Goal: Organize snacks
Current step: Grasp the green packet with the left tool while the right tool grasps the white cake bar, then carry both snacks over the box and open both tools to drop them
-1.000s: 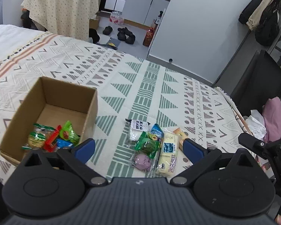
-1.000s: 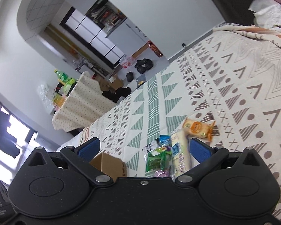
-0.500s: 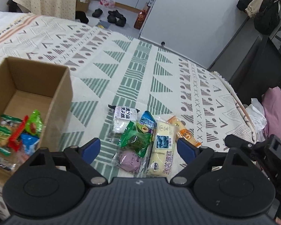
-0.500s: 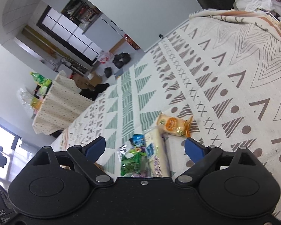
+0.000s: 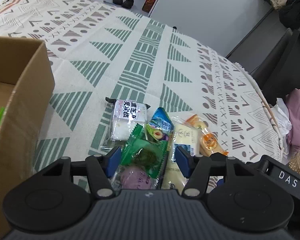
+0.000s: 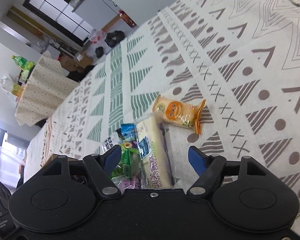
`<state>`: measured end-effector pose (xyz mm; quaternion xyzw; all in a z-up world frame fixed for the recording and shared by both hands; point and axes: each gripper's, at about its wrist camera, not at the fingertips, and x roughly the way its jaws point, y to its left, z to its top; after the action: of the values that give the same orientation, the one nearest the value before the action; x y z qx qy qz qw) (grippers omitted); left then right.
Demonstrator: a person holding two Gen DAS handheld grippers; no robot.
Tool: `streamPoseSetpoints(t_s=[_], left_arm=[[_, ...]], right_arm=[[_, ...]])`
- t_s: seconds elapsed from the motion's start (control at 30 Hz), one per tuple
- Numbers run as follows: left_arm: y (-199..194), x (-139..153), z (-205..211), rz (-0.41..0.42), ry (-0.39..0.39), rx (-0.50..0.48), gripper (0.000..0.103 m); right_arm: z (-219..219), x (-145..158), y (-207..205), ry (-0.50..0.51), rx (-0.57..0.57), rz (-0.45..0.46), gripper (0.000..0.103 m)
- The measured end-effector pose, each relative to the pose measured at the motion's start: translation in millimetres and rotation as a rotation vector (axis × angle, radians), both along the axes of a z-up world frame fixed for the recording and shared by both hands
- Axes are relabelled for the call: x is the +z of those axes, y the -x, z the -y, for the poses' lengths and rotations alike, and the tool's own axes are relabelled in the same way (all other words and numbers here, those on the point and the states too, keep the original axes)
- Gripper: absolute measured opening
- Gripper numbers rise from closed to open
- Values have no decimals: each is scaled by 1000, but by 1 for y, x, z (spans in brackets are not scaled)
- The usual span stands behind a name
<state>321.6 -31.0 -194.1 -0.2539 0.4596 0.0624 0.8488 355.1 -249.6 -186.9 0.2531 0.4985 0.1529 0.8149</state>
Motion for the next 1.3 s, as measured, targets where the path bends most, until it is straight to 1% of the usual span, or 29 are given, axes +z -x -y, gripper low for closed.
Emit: streamPoseSetpoints(t_s=[0.03, 0.1, 0.13, 0.2, 0.3, 0.5, 0.67, 0.7, 0.73, 0.83, 1.0, 1.07, 1.3], left_arm=[[-2, -3, 0, -4, 0, -1, 59], [-6, -8, 0, -10, -7, -4, 49], [-8, -10, 0, -16, -10, -6, 46], [-10, -13, -1, -16, 5, -6, 35], [-9, -12, -2, -17, -1, 2, 32], [-4, -3, -11, 3, 3, 29, 29], [1, 7, -16, 11, -5, 39, 29], [3, 10, -16, 13, -6, 39, 29], [5, 12, -17, 16, -10, 38, 29], [13, 22, -19, 28, -26, 40, 29], [29, 43, -24, 61, -43, 62, 29], [37, 50, -27, 78, -50, 68, 29], [63, 72, -38, 100, -69, 110, 29]], right_arm=[[-2, -3, -2, 4, 2, -8, 72], [-6, -7, -5, 14, 5, -19, 72], [-7, -9, -6, 18, 6, -23, 72], [-10, -13, -8, 25, 11, -31, 72], [-15, -20, -11, 36, 21, -46, 72], [-27, -28, -17, 63, 51, -62, 71], [-36, -33, -16, 112, 83, -58, 60], [-39, -33, -15, 126, 93, -52, 52], [-40, -33, -14, 132, 107, -51, 34], [-41, -33, -12, 125, 114, -51, 26], [-40, -18, -5, 119, 113, -1, 22], [-40, -11, -2, 109, 113, 16, 21], [-41, 11, 9, 61, 124, 80, 20]])
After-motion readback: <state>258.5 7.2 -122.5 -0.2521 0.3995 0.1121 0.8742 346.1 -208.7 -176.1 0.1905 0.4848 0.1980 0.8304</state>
